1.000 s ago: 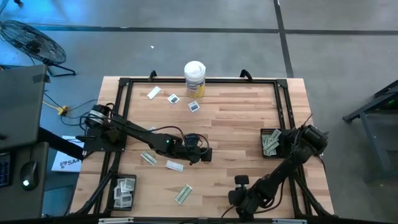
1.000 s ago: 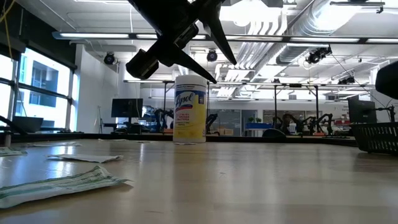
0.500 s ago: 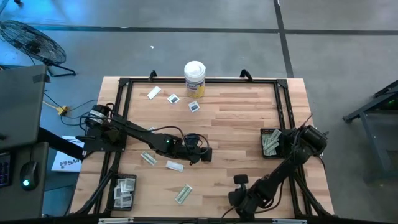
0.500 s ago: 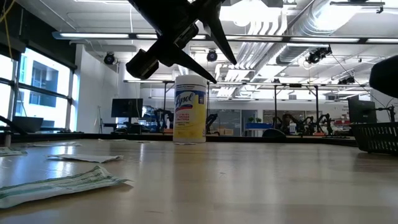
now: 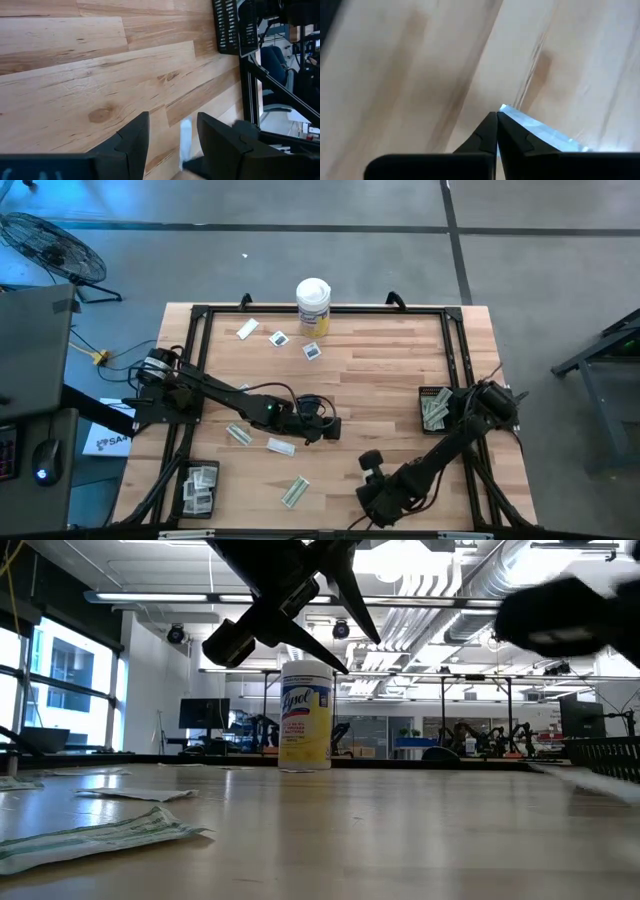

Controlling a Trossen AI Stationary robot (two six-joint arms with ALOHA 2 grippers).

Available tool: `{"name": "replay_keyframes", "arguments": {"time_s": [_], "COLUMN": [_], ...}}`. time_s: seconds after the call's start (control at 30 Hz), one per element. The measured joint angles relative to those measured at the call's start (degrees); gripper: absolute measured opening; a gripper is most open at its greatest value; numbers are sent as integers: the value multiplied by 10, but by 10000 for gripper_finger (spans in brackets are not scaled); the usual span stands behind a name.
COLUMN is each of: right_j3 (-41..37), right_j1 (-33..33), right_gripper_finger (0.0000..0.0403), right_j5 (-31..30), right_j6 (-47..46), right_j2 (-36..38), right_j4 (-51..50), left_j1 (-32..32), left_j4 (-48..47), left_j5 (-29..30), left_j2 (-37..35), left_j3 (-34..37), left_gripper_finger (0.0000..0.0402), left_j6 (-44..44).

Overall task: Pick & Place First Aid Supplies
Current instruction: Put the white towelette sachet into the left black bin

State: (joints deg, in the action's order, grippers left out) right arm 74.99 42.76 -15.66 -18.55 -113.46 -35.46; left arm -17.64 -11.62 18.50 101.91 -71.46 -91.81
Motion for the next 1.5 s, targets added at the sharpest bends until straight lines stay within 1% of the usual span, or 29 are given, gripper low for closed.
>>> {"name": "replay_keyframes", "arguments": {"time_s": [0.07, 0.13, 0.47, 0.63, 0.77, 0.9, 1.0, 1.23, 1.5], "right_j3": [13, 14, -23, -28, -28, -28, -28, -26, -26], "right_j1": [0, 2, -10, -16, -17, -18, -18, -18, -42], "right_gripper_finger": [3, 4, 2, 27, 53, 63, 59, 38, 22], "right_j5": [-13, -11, -2, 19, 19, 21, 25, 60, 90], "right_j6": [6, 5, -57, -89, -111, -131, -146, -219, -235], "right_j2": [2, 2, 2, 3, 4, 4, 4, 5, 5], "right_j4": [-11, -24, -23, -25, -28, -29, -31, -51, -61], "left_j1": [0, 0, 0, 0, 0, 0, 0, 0, 0], "left_j4": [0, 0, 0, 0, 0, 0, 0, 0, 0], "left_j5": [0, 0, 0, 0, 0, 0, 0, 0, 0], "left_j2": [0, 0, 0, 0, 0, 0, 0, 0, 0], "left_j3": [0, 0, 0, 0, 0, 0, 0, 0, 0], "left_gripper_finger": [163, 163, 163, 163, 163, 163, 163, 163, 163], "left_j6": [0, 0, 0, 0, 0, 0, 0, 0, 0]}}
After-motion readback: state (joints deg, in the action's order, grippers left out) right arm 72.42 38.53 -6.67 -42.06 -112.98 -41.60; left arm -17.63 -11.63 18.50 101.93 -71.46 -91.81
